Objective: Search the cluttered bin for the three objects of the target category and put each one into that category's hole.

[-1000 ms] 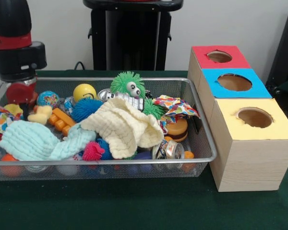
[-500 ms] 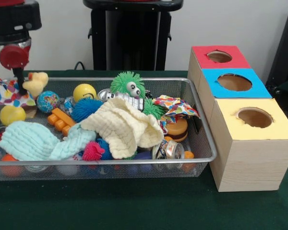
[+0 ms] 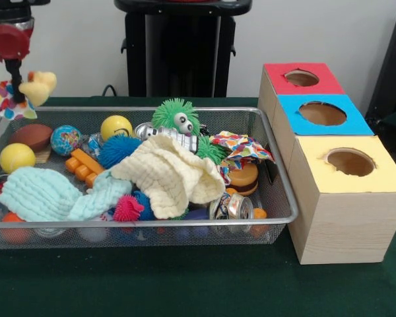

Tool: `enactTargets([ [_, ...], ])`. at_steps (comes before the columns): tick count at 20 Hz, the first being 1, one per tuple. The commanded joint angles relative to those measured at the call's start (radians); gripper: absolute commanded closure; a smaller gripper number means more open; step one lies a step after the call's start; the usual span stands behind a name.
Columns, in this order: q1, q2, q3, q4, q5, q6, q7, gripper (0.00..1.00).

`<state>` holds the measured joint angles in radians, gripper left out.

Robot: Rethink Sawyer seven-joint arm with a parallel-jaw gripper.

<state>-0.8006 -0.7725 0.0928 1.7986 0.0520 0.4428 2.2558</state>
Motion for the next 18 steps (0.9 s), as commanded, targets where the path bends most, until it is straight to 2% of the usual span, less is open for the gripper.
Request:
enactTargets([
  [1,0.08,-0.059,0.012,0.173,0.107,0.022,0.221,1.0],
  [8,0.165,-0.065,-0.014,0.238,0.225,-0.044,0.285,1.0],
  [12,0.175,-0.054,-0.009,0.259,0.267,-0.085,0.262,1.0],
  [18,0.183,-0.015,-0.004,0.247,0.303,-0.135,0.225,1.0],
])
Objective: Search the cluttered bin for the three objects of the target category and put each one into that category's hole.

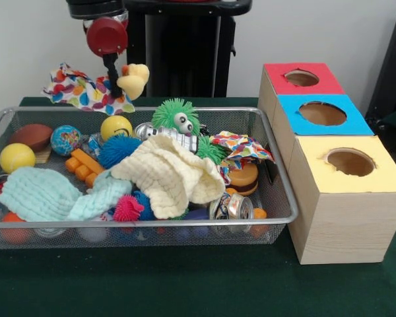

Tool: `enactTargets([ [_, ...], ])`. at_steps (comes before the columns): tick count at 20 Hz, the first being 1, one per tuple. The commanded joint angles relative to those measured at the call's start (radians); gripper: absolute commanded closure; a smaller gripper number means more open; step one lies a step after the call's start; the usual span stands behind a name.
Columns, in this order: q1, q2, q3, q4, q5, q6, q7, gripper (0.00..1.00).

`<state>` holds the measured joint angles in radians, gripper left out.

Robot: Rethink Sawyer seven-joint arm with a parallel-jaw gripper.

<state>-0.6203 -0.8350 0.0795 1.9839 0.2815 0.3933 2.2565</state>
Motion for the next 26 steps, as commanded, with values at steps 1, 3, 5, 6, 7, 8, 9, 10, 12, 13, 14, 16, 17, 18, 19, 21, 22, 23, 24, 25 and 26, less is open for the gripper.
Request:
enactTargets([
  [1,0.012,0.047,0.002,0.054,0.08,-0.079,0.227,1.0],
  [3,0.03,0.043,-0.012,0.047,0.094,-0.065,0.235,1.0],
  [5,0.051,0.045,-0.028,0.033,0.109,-0.052,0.245,1.0],
  [6,0.069,0.047,-0.042,0.025,0.114,-0.048,0.254,1.0],
  [7,0.078,0.055,-0.048,0.014,0.122,-0.048,0.26,1.0],
  [8,0.086,0.061,-0.051,0.011,0.131,-0.053,0.262,1.0],
  [9,0.094,0.07,-0.052,0.005,0.142,-0.06,0.264,1.0],
  [10,0.105,0.074,-0.057,0.002,0.153,-0.065,0.267,1.0],
  [12,0.142,0.075,-0.082,-0.004,0.173,-0.061,0.287,1.0],
  [13,0.165,0.072,-0.095,-0.006,0.185,-0.053,0.302,1.0],
  [14,0.19,0.069,-0.114,-0.012,0.194,-0.039,0.317,1.0],
  [16,0.238,0.064,-0.148,-0.023,0.217,-0.016,0.346,1.0],
  [17,0.26,0.064,-0.164,-0.03,0.228,-0.006,0.358,1.0],
  [18,0.273,0.067,-0.171,-0.033,0.241,-0.007,0.361,1.0],
  [19,0.279,0.07,-0.17,-0.03,0.256,-0.012,0.36,1.0],
  [21,0.301,0.078,-0.18,-0.034,0.279,-0.02,0.363,1.0],
  [22,0.313,0.082,-0.187,-0.036,0.29,-0.022,0.366,1.0],
  [23,0.326,0.084,-0.197,-0.039,0.302,-0.02,0.368,1.0],
  [24,0.34,0.088,-0.207,-0.044,0.31,-0.016,0.374,1.0],
  [25,0.349,0.089,-0.213,-0.048,0.321,-0.012,0.374,1.0],
  [26,0.358,0.093,-0.221,-0.053,0.33,-0.008,0.374,1.0],
])
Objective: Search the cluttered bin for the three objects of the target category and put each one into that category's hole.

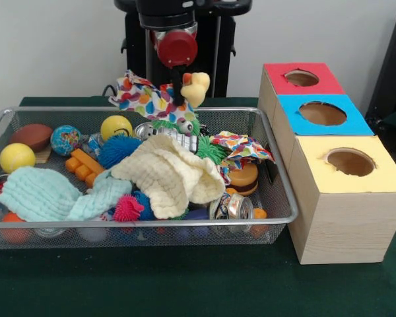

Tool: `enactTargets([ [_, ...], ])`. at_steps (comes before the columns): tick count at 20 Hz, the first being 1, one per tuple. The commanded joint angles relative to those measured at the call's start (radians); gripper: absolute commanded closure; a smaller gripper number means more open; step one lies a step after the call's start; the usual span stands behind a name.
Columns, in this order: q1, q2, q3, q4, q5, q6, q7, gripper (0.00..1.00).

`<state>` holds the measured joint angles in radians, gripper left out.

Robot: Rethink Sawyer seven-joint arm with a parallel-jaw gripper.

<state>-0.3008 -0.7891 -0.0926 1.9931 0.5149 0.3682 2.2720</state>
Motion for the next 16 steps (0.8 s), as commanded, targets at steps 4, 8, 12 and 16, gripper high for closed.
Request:
enactTargets([
  [4,0.038,0.056,-0.056,-0.07,0.118,0.024,0.316,1.0],
  [8,0.072,0.082,-0.118,-0.104,0.099,0.028,0.291,0.0],
  [12,0.01,0.052,-0.074,-0.081,0.109,0.049,0.228,0.0],
  [16,-0.003,0.044,-0.075,-0.074,0.102,0.059,0.216,0.0],
])
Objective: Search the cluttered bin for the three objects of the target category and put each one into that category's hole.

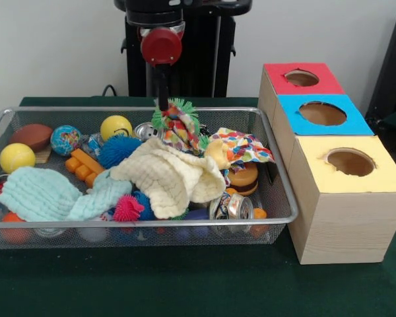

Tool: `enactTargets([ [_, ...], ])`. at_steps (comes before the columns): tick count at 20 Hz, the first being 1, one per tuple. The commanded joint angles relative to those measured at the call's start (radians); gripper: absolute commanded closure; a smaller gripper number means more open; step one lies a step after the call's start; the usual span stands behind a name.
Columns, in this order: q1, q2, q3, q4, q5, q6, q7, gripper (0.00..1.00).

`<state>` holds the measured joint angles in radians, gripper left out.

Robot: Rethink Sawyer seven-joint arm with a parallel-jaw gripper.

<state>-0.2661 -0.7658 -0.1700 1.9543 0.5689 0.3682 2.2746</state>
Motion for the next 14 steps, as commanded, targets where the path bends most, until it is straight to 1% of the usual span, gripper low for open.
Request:
enactTargets([
  [1,-0.036,0.019,0.005,-0.03,0.047,0.055,0.212,0.0],
  [2,-0.047,0.016,0.018,-0.023,0.05,0.048,0.203,0.0],
  [4,-0.046,0.015,0.03,-0.014,0.053,0.036,0.203,0.0],
  [8,-0.033,0.004,0.062,0.027,0.085,-0.01,0.23,0.0],
  [10,-0.011,-0.003,0.068,0.042,0.109,-0.025,0.257,0.0],
  [14,0.056,-0.008,0.047,0.043,0.163,-0.019,0.332,0.0],
])
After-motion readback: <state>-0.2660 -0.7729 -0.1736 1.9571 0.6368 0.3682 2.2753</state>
